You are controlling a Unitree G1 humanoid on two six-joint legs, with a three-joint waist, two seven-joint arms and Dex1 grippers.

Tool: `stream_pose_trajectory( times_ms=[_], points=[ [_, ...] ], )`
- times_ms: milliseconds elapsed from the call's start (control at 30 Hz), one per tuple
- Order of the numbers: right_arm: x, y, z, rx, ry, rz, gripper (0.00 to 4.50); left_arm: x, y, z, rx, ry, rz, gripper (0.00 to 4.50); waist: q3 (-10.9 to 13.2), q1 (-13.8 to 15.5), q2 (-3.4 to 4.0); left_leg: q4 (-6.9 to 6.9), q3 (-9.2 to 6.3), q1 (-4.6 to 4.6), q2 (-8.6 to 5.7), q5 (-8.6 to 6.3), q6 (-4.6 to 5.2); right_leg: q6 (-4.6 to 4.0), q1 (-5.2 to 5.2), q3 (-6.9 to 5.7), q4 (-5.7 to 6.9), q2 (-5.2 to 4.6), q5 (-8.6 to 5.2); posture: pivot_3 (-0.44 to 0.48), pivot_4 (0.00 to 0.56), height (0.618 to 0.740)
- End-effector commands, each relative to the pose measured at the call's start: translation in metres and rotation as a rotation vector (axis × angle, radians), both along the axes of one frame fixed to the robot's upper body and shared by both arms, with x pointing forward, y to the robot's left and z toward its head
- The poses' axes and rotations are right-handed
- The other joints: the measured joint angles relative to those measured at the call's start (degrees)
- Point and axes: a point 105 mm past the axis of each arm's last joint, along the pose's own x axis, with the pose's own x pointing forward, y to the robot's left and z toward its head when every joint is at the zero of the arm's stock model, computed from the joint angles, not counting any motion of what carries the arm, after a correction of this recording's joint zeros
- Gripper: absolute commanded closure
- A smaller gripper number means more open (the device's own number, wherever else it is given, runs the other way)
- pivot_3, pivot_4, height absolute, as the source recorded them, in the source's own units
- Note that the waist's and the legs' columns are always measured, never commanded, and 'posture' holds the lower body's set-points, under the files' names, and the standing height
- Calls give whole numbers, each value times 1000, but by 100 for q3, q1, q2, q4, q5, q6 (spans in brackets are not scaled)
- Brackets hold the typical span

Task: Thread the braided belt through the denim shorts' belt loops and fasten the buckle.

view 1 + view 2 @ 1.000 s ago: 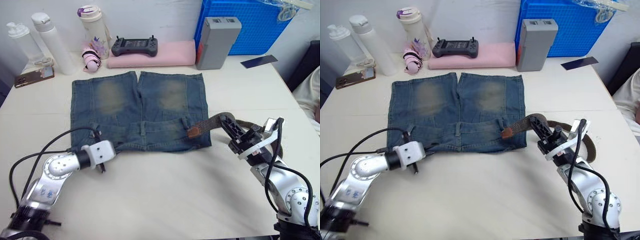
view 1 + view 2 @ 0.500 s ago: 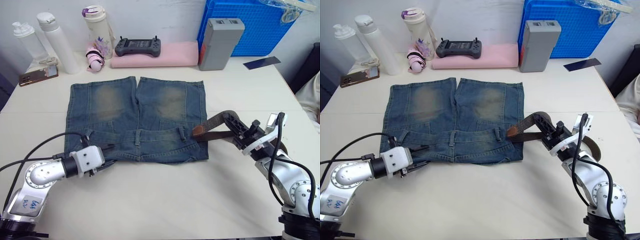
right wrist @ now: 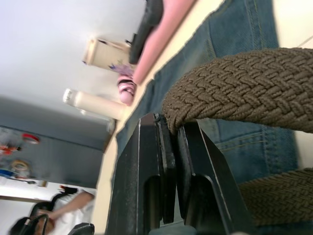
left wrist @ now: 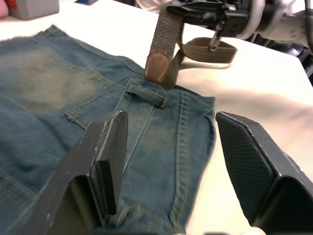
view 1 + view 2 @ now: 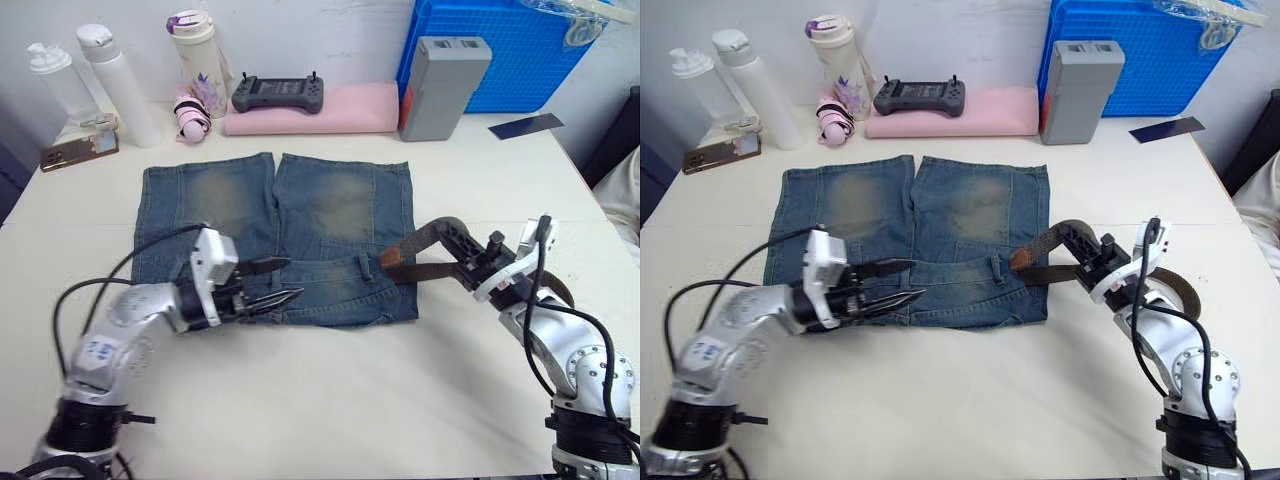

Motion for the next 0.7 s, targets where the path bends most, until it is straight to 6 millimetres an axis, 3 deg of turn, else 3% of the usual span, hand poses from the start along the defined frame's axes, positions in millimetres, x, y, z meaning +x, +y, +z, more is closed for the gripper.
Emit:
stream_pose_trajectory(
  times_ms=[33,300,533,700],
  points=[
    [3,4,-1,-54,-23,5,4500,4,-1,13,0,-76,16,1338,0,6,0,0,0,-1,0,0,0,0,-3,0,0,0,0,0,150,739],
    [9,11,-21,-200,-9,-26,4500,7,0,12,51,-107,16,1338,0,12,0,-1,3,-1,0,0,0,0,-4,4,0,-1,0,0,150,739],
    [5,44,-40,-269,49,7,4500,20,-8,4,310,-315,-66,1338,0,10,0,0,8,-1,-1,1,-1,0,-13,7,14,2,0,0,150,739],
    [2,56,-60,-282,137,5,4500,32,-16,0,453,-471,-149,1338,0,3,0,0,15,-3,-2,1,-2,0,-24,10,22,3,0,0,150,739]
  ],
)
